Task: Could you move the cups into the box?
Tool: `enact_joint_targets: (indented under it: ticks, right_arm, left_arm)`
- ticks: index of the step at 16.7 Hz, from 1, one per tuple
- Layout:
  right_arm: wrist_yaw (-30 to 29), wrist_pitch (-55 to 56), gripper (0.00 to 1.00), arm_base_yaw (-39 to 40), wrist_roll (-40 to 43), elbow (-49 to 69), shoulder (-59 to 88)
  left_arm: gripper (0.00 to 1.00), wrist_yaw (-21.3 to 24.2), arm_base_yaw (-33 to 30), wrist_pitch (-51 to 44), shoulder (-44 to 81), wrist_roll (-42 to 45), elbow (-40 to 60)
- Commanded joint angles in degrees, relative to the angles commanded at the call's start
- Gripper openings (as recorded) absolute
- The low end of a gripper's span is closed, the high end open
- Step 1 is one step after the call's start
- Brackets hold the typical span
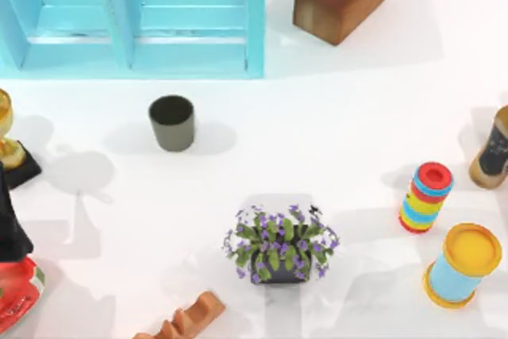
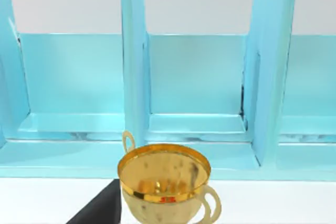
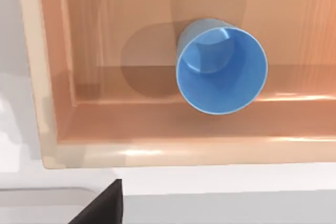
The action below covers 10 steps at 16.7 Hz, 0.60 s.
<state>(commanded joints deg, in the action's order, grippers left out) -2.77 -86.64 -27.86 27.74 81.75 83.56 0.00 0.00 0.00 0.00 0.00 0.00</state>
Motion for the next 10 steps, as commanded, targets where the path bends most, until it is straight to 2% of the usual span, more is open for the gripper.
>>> enact_joint_targets:
  ticks: [5, 10]
  right_arm:
    - [-1.1, 0.0, 1.0, 3.7, -3.7, 3.6, 3.9]
    - [-5.5, -0.2, 1.0, 20.1, -19.8, 21.9, 21.0]
  left_arm:
    - [1.0, 0.0, 0.0, 0.0, 0.0, 0.0, 0.0]
    - [1.0, 0.0, 0.0, 0.0, 0.0, 0.0, 0.0]
